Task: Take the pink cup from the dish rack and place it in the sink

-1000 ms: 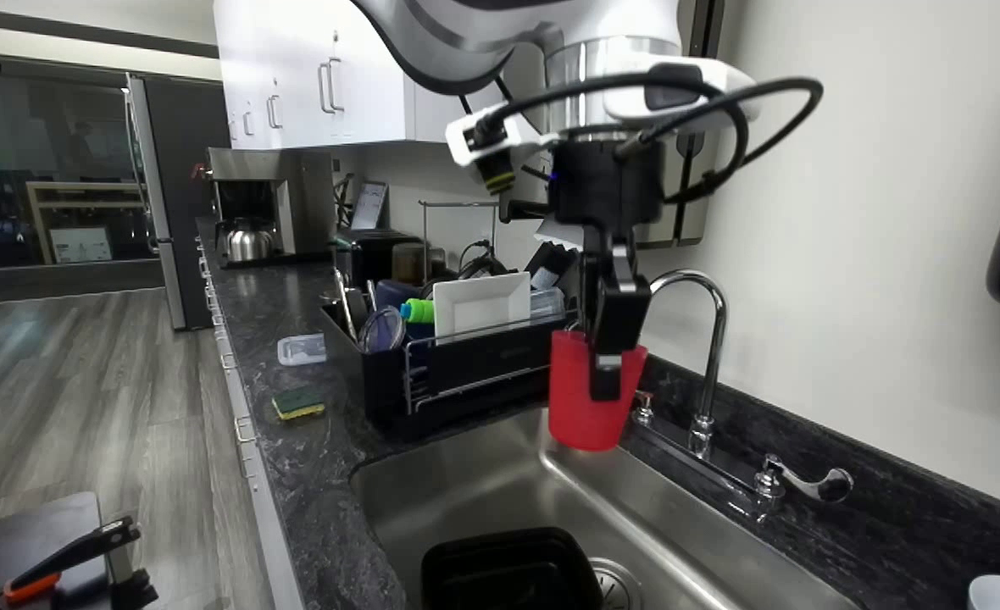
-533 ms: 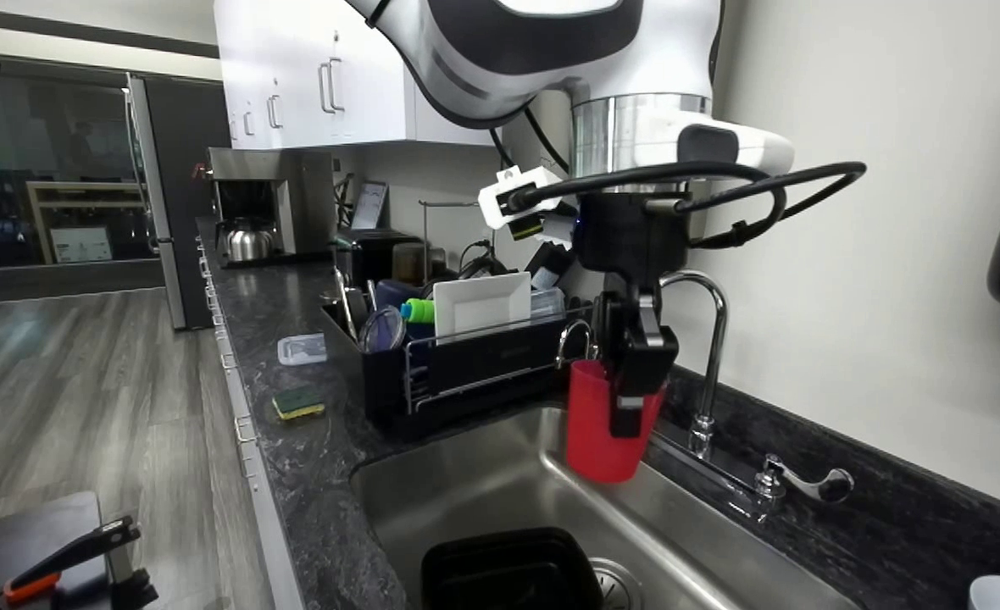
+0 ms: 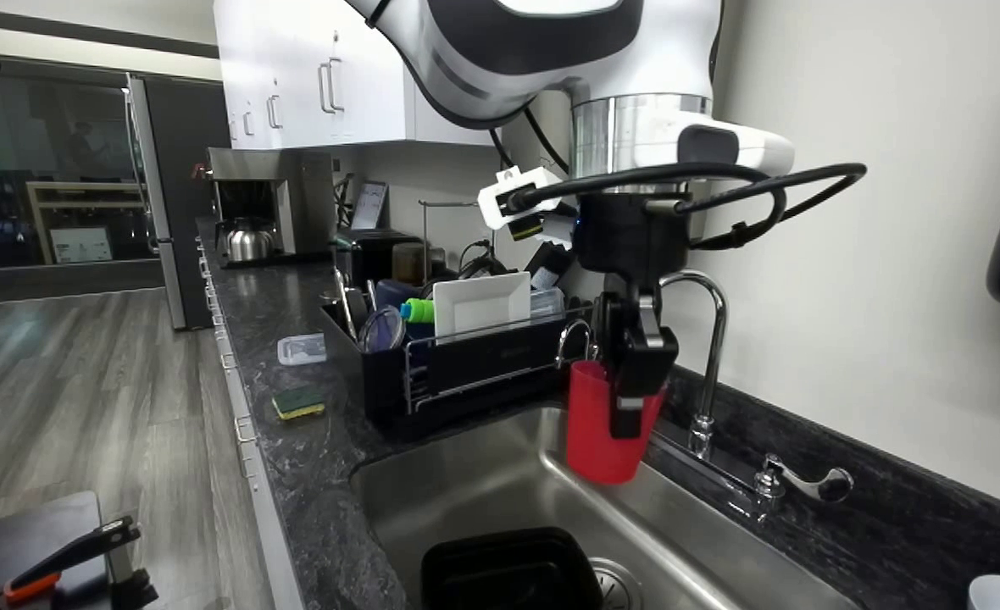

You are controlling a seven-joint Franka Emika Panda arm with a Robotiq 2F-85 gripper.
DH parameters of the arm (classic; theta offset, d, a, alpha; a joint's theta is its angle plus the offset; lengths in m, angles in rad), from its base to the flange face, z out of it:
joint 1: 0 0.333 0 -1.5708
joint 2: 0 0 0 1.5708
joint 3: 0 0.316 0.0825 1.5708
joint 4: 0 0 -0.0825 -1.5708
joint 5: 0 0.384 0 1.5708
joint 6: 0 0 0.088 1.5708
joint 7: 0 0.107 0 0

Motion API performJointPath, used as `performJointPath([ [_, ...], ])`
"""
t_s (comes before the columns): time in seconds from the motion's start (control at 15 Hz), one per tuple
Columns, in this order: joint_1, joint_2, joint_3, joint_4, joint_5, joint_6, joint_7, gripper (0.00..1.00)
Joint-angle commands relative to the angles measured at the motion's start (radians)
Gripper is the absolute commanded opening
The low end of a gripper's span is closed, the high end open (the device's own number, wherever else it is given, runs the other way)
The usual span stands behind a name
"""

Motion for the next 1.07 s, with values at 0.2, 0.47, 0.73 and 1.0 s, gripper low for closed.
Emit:
performJointPath([
  [0.2, -0.003, 0.029, 0.003, 0.004, 0.01, 0.013, 0.01, 0.01],
  [0.47, -0.009, 0.107, 0.003, -0.004, 0.028, 0.065, 0.015, 0.01],
  [0.73, -0.028, 0.176, 0.008, -0.013, 0.084, 0.153, -0.005, 0.01],
  [1.0, -0.037, 0.228, 0.005, -0.026, 0.129, 0.237, 0.008, 0.01],
])
